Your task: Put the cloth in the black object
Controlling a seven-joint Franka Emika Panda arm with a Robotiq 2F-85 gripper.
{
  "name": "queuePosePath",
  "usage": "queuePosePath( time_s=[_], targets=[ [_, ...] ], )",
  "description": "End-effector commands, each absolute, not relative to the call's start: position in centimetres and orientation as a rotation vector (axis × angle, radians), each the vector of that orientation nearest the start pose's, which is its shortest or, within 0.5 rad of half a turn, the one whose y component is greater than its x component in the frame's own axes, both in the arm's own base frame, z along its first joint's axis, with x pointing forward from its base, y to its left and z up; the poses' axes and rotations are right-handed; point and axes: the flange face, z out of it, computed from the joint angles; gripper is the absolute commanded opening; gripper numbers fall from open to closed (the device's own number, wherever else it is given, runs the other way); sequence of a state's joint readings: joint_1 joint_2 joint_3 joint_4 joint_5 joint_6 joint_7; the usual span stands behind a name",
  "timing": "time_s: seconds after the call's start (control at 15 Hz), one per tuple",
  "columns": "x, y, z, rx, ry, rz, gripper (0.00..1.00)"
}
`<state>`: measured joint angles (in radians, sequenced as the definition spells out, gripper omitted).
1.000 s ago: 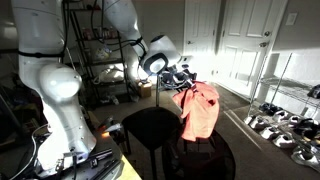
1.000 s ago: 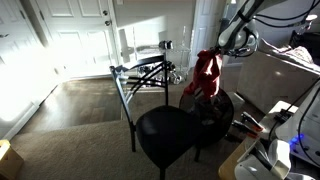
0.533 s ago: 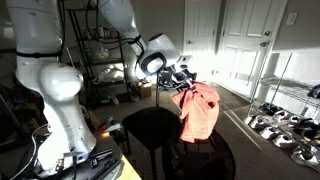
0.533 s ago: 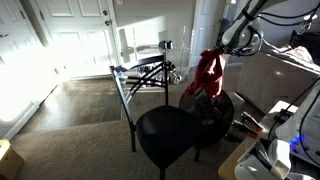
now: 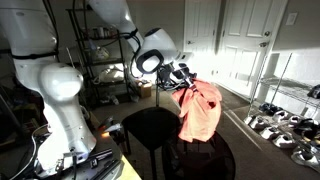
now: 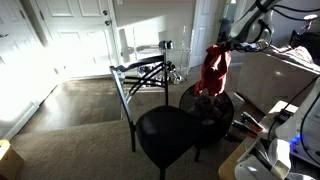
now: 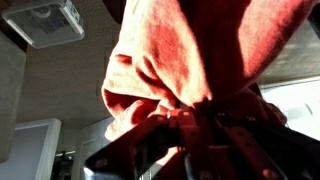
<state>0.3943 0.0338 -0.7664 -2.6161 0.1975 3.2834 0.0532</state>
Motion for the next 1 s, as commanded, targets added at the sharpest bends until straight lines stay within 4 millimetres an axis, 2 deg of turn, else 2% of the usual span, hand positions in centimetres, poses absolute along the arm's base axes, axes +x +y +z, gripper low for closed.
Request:
queuePosePath(
  time_s=[0.0, 0.27, 0.4, 0.93],
  targets=[
    [42.2, -20.3, 32.4, -2.872, 0.977, -1.012, 0.03],
    [41.6, -20.1, 32.5, -2.877, 0.972, -1.008, 0.03],
    [41.3, -19.8, 32.4, -2.875, 0.978, -0.995, 0.39],
    [40.2, -17.9, 32.5, -2.866, 0.956, -0.956, 0.89]
  ],
)
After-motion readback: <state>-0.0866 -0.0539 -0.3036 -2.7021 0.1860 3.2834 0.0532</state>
